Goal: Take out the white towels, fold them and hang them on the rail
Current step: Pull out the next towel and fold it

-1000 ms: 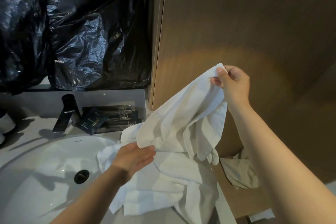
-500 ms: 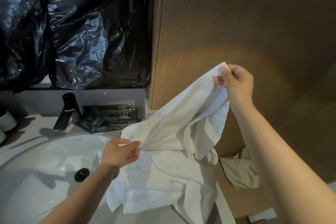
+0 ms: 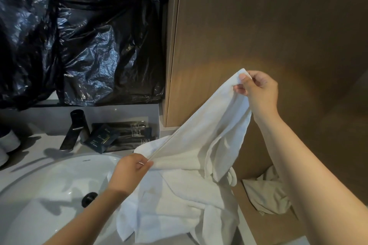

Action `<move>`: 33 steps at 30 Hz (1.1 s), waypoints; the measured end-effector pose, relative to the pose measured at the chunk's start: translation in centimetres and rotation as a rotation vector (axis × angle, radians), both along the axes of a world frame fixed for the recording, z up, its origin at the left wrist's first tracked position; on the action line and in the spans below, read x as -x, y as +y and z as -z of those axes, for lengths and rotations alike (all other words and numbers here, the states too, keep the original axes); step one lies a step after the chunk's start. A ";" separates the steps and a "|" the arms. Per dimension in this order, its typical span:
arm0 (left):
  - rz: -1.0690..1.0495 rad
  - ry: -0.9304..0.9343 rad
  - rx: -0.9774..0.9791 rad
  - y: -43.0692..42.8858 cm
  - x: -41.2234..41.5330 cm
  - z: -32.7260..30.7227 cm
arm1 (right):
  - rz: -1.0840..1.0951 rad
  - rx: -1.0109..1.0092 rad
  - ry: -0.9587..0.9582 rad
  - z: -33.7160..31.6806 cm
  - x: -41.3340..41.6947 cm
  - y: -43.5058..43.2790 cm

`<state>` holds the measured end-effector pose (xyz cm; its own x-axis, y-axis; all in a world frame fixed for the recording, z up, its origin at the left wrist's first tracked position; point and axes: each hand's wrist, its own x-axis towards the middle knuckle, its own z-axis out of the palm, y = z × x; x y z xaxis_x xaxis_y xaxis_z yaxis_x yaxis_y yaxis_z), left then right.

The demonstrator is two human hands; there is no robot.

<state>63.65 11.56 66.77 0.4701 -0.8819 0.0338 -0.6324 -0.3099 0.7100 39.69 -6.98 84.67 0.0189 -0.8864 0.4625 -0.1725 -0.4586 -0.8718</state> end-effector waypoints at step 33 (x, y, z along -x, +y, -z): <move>-0.221 -0.096 0.710 -12.7 -6.3 -28.8 | 0.017 -0.185 0.086 -11.7 6.3 -4.5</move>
<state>69.92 -1.15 95.55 0.6005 -0.5179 0.6093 -0.6776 0.0749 0.7316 33.34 -11.52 96.42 0.0355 -0.9565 0.2895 -0.2561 -0.2887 -0.9225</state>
